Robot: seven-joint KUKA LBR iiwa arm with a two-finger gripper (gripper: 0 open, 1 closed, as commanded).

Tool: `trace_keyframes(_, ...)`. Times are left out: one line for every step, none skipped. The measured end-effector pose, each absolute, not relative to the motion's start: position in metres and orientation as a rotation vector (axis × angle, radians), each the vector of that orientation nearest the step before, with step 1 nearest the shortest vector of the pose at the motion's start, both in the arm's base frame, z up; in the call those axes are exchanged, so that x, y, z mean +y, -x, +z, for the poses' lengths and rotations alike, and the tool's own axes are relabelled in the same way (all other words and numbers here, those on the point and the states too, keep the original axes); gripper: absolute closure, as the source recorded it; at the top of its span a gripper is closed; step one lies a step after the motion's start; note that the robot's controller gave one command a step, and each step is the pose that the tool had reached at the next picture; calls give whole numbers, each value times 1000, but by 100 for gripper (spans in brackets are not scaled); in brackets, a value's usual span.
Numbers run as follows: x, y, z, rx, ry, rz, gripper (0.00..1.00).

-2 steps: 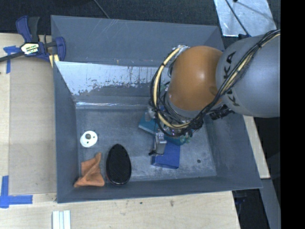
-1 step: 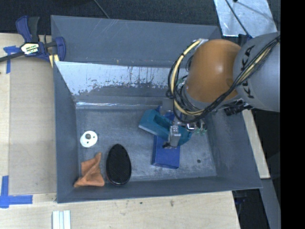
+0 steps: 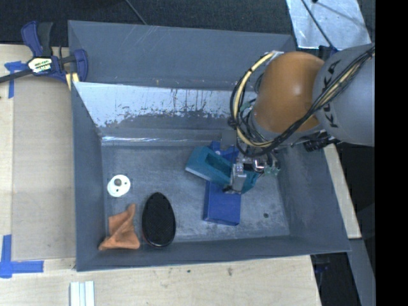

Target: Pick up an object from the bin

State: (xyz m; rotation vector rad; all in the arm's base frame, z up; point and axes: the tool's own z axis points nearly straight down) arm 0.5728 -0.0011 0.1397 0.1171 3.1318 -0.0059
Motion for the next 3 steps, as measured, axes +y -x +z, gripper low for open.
trace_keyframes(10, -560, 109, 3136, -116, 0, 100)
trace_keyframes(10, -560, 109, 3136, -117, 0, 100)
trace_keyframes(-2, -582, 312, 3146, -37, -1, 100)
